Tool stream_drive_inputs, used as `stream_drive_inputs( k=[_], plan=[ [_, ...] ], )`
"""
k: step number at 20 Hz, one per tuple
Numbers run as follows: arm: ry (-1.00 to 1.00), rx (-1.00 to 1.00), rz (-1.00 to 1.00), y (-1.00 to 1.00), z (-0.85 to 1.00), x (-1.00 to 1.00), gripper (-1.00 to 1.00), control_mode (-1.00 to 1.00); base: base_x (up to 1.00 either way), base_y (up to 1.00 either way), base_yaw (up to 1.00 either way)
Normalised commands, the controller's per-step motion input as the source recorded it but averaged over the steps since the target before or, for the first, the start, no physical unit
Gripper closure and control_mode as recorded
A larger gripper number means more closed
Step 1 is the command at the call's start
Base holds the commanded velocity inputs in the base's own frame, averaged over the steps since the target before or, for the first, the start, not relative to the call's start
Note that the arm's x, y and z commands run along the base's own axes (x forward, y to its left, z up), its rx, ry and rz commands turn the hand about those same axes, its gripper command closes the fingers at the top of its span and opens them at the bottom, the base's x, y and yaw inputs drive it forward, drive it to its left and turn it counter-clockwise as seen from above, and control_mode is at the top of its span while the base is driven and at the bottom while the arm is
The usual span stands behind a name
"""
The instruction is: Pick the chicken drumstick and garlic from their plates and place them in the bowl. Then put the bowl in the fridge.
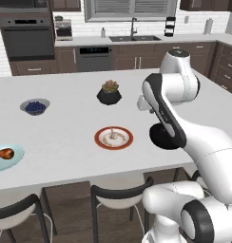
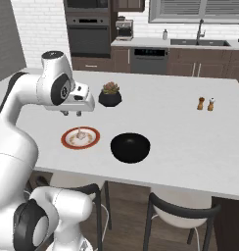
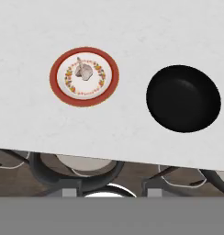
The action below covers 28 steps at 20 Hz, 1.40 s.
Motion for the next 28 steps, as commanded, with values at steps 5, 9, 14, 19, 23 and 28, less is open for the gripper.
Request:
stream_drive_inputs(
  k=[5, 9, 14, 19, 23, 28],
  plan=[
    [0.01, -0.01, 0.0, 0.01, -0.09, 0.05, -1.0, -1.0, 0.0, 0.0, 0.0],
    [0.0, -0.01, 0.0, 0.23, -0.46, 0.75, -1.0, -1.0, 0.0, 0.0, 0.0],
    [0.0, 0.0, -0.01, 0.46, -0.31, 0.84, -1.0, -1.0, 0.0, 0.0, 0.0],
    [0.05, -0.02, 0.0, 0.61, -0.65, 0.84, -1.0, -1.0, 0.0, 0.0, 0.0],
    [0.13, -0.11, 0.01, 0.44, -0.98, 0.49, -1.0, -1.0, 0.0, 0.0, 0.0],
    [0.1, -0.05, 0.01, 0.18, -0.99, 0.34, -1.0, -1.0, 0.0, 0.0, 0.0]
  ],
)
